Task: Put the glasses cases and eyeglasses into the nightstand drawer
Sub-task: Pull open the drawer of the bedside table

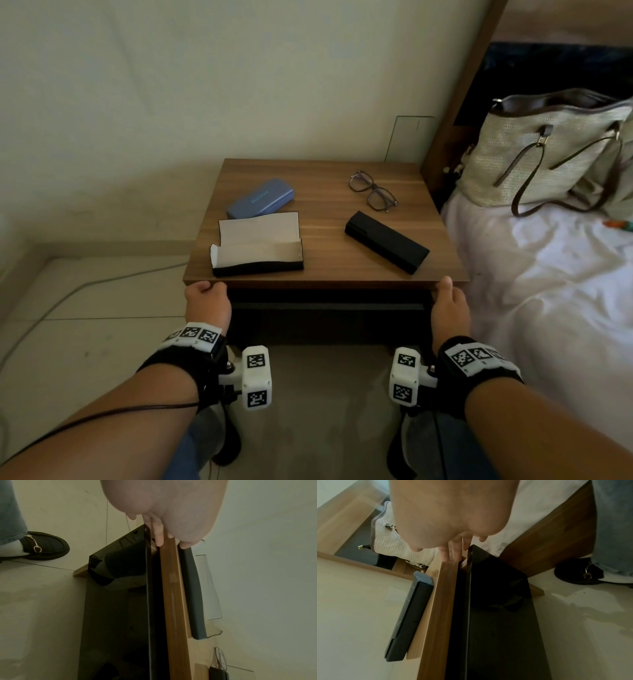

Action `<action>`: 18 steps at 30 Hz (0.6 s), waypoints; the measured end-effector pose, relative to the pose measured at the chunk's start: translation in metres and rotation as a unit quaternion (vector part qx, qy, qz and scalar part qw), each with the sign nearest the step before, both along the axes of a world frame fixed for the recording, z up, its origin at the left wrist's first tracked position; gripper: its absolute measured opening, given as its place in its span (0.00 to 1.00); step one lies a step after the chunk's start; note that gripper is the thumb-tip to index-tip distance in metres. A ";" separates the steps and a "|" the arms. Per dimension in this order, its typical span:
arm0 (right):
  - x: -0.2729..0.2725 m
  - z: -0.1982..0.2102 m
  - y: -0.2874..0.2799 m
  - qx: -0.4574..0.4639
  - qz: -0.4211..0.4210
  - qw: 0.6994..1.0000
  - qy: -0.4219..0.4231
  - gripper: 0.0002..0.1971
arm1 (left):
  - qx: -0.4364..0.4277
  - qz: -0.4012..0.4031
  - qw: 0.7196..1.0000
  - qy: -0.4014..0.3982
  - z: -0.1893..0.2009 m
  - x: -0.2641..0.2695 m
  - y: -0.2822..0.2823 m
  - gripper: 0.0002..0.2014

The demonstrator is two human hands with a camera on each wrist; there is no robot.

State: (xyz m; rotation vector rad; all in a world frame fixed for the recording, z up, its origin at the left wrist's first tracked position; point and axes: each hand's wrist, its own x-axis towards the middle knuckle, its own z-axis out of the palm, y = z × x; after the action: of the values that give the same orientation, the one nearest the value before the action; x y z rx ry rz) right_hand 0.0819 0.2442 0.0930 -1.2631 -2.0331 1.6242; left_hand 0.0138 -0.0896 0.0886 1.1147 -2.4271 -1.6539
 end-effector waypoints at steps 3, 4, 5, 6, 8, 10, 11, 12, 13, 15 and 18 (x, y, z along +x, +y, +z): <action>-0.002 -0.002 0.000 0.018 0.030 0.999 -0.028 0.27 | -0.010 -0.001 1.000 -0.015 0.001 0.003 0.002 0.19; -0.002 -0.003 0.001 0.024 0.038 0.998 -0.045 0.27 | -0.016 -0.003 1.000 -0.019 0.000 0.003 0.002 0.19; -0.003 -0.004 0.002 0.030 0.046 0.997 -0.061 0.28 | -0.020 -0.007 1.000 -0.024 0.000 0.003 0.001 0.20; -0.003 -0.004 0.002 0.036 0.055 0.995 -0.075 0.28 | -0.027 -0.016 0.999 -0.028 -0.001 0.002 0.001 0.20; -0.003 -0.007 0.004 0.054 0.069 0.992 -0.094 0.29 | -0.035 -0.028 0.998 -0.038 -0.001 0.002 0.000 0.21; -0.003 -0.009 0.005 0.067 0.076 0.989 -0.108 0.28 | -0.042 -0.035 0.998 -0.042 -0.001 0.003 -0.002 0.21; -0.003 -0.011 0.007 0.071 0.079 0.988 -0.114 0.28 | -0.043 -0.037 0.997 -0.043 -0.001 0.005 -0.002 0.21; -0.002 -0.011 0.008 0.074 0.083 0.987 -0.119 0.28 | -0.042 -0.039 0.997 -0.043 -0.002 0.006 -0.003 0.21; -0.001 -0.012 0.008 0.076 0.087 0.985 -0.125 0.28 | -0.042 -0.040 0.997 -0.043 -0.002 0.007 -0.004 0.21; 0.000 -0.012 0.009 0.080 0.096 0.982 -0.139 0.28 | -0.044 -0.044 0.997 -0.044 -0.001 0.009 -0.005 0.21; 0.003 -0.009 0.009 0.097 0.119 0.974 -0.167 0.29 | -0.038 -0.042 0.997 -0.047 -0.001 0.014 -0.006 0.22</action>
State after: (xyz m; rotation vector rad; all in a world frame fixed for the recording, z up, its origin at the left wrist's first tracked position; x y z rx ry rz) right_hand 0.0844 0.2528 0.0842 -1.3352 -2.5639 1.3287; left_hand 0.0276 -0.0957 0.0874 1.1182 -2.6058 -1.5487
